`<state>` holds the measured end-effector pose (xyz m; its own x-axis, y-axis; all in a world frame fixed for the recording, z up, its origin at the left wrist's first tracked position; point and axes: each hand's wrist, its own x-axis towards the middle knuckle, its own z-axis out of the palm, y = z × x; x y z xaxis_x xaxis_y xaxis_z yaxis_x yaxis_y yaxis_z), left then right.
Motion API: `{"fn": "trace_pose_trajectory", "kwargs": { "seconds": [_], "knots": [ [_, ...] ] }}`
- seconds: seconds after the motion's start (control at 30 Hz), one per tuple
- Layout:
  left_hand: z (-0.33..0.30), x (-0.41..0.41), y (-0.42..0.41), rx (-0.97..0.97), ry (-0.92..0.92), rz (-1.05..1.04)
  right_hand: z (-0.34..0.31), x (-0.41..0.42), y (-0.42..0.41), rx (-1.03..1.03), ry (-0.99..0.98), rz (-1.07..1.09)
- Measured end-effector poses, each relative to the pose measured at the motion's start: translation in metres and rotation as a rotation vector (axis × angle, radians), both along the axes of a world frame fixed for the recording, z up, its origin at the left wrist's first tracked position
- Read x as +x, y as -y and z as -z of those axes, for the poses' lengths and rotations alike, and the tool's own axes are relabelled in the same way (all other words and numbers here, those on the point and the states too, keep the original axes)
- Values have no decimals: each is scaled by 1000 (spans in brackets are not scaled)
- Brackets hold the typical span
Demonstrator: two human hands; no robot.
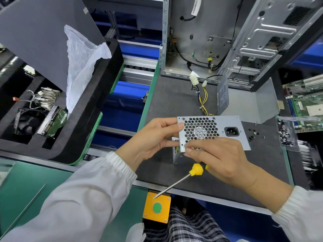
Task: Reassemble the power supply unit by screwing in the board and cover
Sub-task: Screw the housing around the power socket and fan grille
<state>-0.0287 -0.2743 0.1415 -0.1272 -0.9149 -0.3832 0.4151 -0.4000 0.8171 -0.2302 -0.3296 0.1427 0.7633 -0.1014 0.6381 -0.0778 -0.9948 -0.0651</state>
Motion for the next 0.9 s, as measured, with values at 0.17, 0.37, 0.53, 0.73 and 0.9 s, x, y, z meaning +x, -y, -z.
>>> {"fn": "trace_pose_trajectory", "kwargs": {
  "seconds": [0.17, 0.37, 0.53, 0.73, 0.9],
  "knots": [
    [-1, 0, 0, 11, -2, -5, -10, 2, -2, 204, -47, -3],
    [-2, 0, 1, 24, 19, -10, -23, 7, -2, 333, -213, 90],
    [-3, 1, 1, 42, 35, -6, -29, 8, -2, 291, -166, 71],
    [-3, -1, 0, 41, 26, -20, -13, -2, -7, 327, -52, 80],
    [-3, -1, 0, 35, 24, -22, -7, -2, -7, 378, 33, 62]
  ]
}}
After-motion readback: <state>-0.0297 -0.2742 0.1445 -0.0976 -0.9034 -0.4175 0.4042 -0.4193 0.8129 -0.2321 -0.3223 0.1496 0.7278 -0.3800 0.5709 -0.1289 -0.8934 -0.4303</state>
